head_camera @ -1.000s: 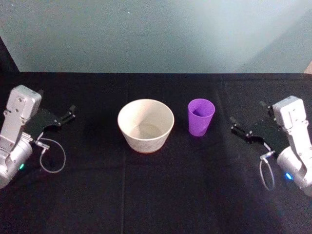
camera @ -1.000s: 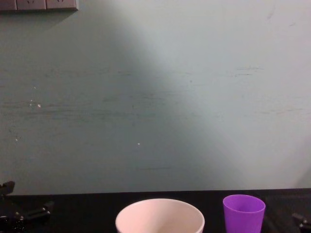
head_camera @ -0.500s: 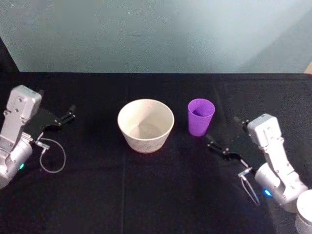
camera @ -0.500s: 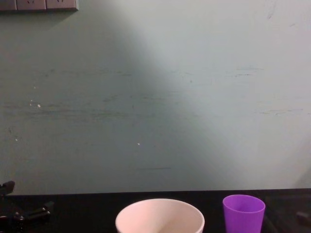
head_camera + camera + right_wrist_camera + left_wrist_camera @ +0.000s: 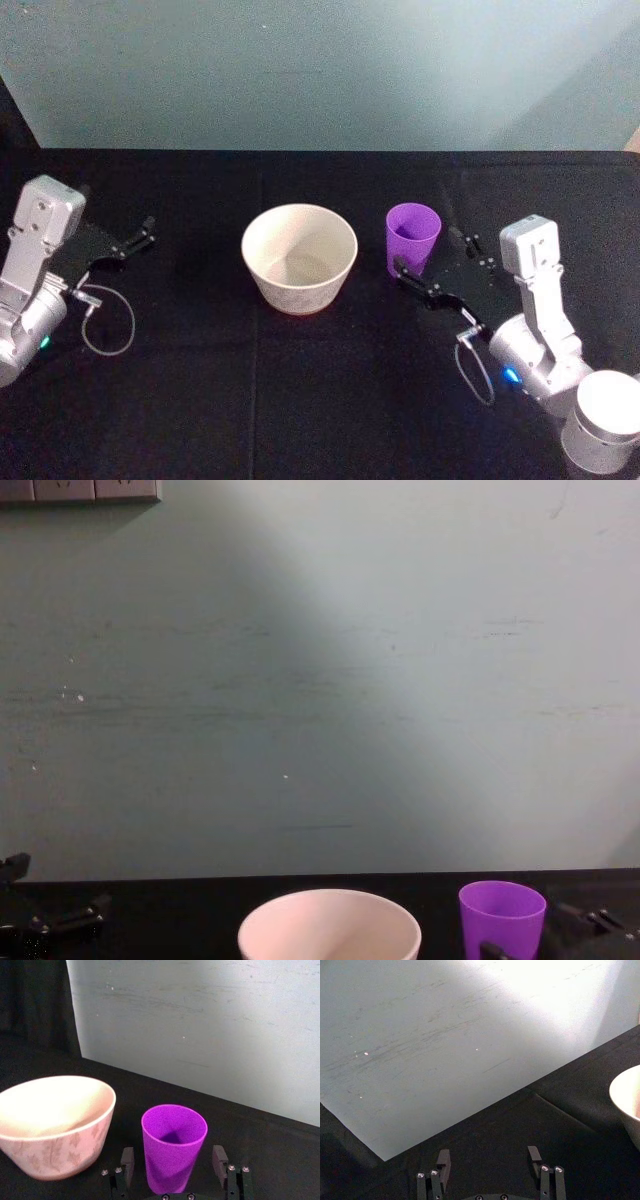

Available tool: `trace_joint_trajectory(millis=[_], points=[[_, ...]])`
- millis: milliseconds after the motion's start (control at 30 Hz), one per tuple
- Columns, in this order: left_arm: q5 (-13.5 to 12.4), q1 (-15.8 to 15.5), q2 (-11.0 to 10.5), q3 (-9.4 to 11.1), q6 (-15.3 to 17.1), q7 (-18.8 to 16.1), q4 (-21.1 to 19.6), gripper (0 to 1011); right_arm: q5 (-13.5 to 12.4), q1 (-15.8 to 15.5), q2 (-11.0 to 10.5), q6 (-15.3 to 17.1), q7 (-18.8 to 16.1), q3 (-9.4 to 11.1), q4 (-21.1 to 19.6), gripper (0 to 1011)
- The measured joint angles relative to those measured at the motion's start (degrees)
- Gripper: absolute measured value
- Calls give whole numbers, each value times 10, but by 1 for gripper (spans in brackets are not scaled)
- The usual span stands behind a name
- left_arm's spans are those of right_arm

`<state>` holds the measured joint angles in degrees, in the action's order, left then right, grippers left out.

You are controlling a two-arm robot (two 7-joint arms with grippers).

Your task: Pick up the cup and pour the mung beans from the cup into the bowl.

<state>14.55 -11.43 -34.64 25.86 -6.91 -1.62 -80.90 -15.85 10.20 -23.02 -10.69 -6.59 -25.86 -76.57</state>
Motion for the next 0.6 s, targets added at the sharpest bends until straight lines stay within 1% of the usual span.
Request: trace_joint_trajectory(millis=[67, 167, 233, 600], points=[[0, 0, 0, 0, 0, 0, 0, 1000, -4, 8, 10, -1, -7, 3, 10, 1000], [0, 0, 0, 0, 0, 0, 0, 1000, -6, 14, 17, -1, -11, 5, 19, 1000], [0, 0, 0, 0, 0, 0, 0, 1000, -9, 22, 26, 0, -17, 9, 29, 1000], [0, 0, 0, 0, 0, 0, 0, 1000, -21, 46, 50, 3, -46, 22, 67, 1000]])
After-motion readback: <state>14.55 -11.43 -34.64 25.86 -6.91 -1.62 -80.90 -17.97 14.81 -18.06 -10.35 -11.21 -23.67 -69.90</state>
